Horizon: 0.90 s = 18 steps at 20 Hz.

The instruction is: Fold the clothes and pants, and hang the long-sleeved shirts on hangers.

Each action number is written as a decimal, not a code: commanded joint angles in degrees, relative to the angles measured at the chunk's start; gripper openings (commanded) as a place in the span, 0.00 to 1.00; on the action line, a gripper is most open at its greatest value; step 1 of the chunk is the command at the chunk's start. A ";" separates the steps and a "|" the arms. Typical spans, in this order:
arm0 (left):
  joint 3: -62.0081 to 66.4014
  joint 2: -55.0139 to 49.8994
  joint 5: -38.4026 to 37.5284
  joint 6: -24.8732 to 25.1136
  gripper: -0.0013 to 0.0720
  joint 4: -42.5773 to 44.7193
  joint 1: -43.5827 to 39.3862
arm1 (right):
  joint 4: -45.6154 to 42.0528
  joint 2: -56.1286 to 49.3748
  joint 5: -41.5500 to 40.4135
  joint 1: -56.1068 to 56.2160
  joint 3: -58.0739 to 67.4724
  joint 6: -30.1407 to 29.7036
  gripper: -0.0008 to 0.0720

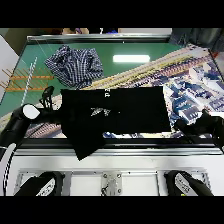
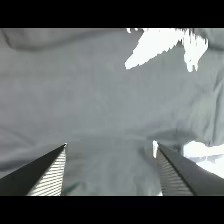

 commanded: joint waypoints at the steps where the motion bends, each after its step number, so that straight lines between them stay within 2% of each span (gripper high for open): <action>1: -5.42 3.21 2.40 -1.68 0.79 0.37 -3.98 | 9.94 0.81 9.03 0.20 -6.69 1.20 0.82; 13: -6.62 3.17 2.32 -3.08 0.79 0.87 -4.98 | 10.75 -6.25 23.89 12.20 -7.52 3.78 0.81; 14: -6.60 3.19 1.79 -4.61 0.79 2.10 -4.79 | 10.73 -6.34 24.22 12.17 -7.50 3.74 0.61; 15: -6.62 3.19 0.44 -7.04 0.79 3.96 -3.93 | 10.73 -6.25 24.24 12.13 -7.50 3.74 0.10; 16: -6.62 3.19 -1.51 -9.25 0.79 6.47 -2.62 | 10.73 -6.23 24.28 12.13 -7.50 3.76 0.03; 18: -6.93 3.21 -6.47 -13.20 0.78 13.11 0.35 | 10.73 -6.23 24.15 12.13 -7.50 3.74 0.03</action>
